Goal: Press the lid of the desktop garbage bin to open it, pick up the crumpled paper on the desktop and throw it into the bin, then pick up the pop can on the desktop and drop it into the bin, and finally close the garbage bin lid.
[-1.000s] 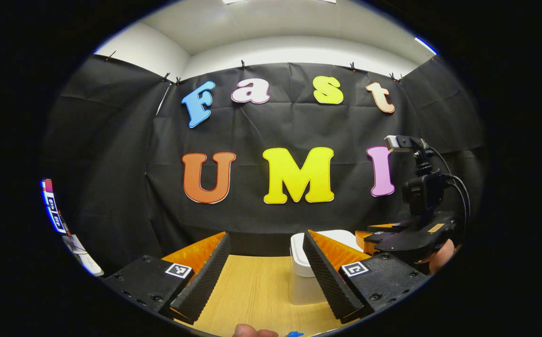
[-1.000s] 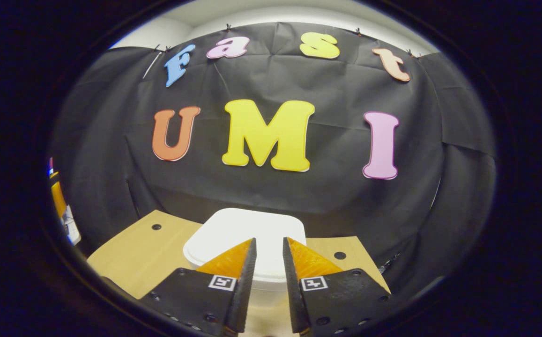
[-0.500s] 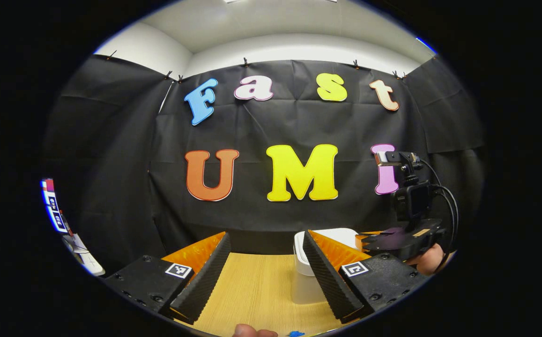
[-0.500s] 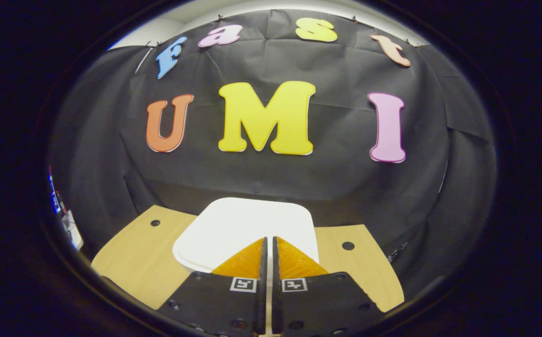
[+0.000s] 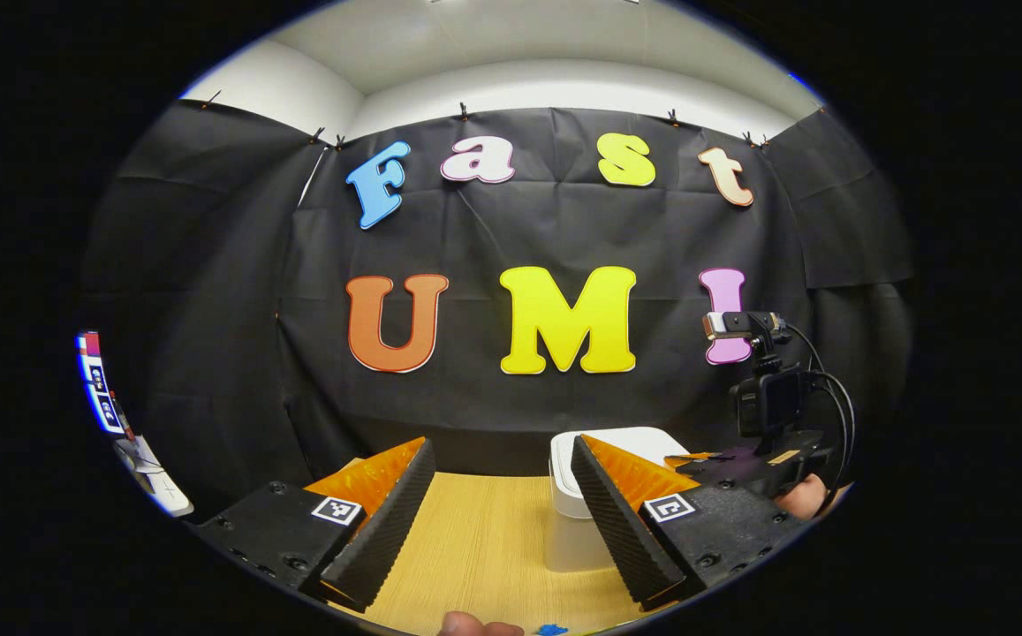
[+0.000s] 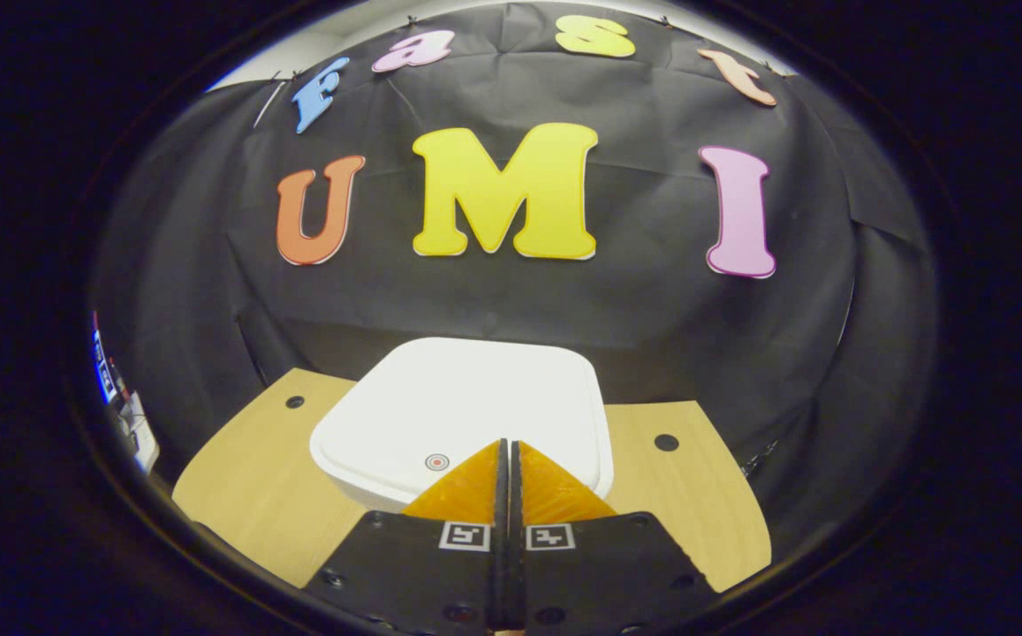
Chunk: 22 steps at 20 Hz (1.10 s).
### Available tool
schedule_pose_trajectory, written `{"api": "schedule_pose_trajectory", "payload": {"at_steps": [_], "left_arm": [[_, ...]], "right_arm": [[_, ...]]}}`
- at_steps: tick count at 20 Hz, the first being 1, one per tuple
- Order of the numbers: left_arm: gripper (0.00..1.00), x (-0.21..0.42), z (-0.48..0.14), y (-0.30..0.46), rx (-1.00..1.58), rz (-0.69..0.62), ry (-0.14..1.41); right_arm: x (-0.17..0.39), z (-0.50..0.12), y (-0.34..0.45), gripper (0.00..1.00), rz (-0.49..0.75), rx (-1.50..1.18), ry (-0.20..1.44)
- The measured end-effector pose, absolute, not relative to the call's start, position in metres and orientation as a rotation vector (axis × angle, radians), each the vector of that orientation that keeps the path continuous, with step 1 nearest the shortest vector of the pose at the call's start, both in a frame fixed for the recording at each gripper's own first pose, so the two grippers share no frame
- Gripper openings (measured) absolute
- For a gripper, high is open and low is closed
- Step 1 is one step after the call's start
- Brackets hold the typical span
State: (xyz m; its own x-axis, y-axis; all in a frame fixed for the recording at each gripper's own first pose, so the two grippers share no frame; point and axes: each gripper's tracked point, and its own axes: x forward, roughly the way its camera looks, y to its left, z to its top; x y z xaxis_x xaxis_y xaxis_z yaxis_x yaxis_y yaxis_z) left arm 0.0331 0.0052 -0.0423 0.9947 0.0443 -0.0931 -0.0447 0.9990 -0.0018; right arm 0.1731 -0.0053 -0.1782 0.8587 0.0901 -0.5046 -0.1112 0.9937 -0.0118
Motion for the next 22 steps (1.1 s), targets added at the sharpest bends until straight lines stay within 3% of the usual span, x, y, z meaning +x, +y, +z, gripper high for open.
{"api": "schedule_pose_trajectory", "payload": {"at_steps": [7,10,11,12,13,14,15,16,17,22], "left_arm": [[1.00,0.030,-0.035,-0.005,-0.014,0.013,0.080],[1.00,0.027,-0.029,-0.007,-0.002,-0.001,0.061],[1.00,0.027,-0.031,-0.007,-0.006,-0.005,0.061],[0.99,0.027,-0.035,-0.007,-0.014,-0.007,0.068],[1.00,0.025,-0.038,-0.007,-0.023,-0.010,0.079],[1.00,0.024,-0.042,-0.008,-0.027,-0.015,0.090],[1.00,0.023,-0.044,-0.008,-0.026,-0.018,0.095],[1.00,0.023,-0.046,-0.007,-0.028,-0.021,0.100],[1.00,0.022,-0.048,-0.008,-0.033,-0.025,0.105],[1.00,0.019,-0.052,-0.010,-0.023,-0.051,0.088]], "right_arm": [[0.172,-0.180,-0.006,0.01,0.113,-0.019,0.611],[0.176,-0.163,-0.008,0.00,0.107,-0.062,0.518],[0.173,-0.155,-0.011,0.06,0.096,-0.079,0.488],[0.172,-0.147,-0.015,0.25,0.078,-0.081,0.449],[0.170,-0.136,-0.015,0.33,0.072,-0.071,0.423],[0.167,-0.128,-0.014,0.54,0.078,-0.061,0.396],[0.164,-0.122,-0.013,0.64,0.085,-0.065,0.380],[0.157,-0.120,-0.014,0.86,0.093,-0.067,0.372],[0.150,-0.117,-0.016,0.96,0.086,-0.059,0.359],[0.103,-0.092,-0.021,0.98,0.054,-0.033,0.269]]}}
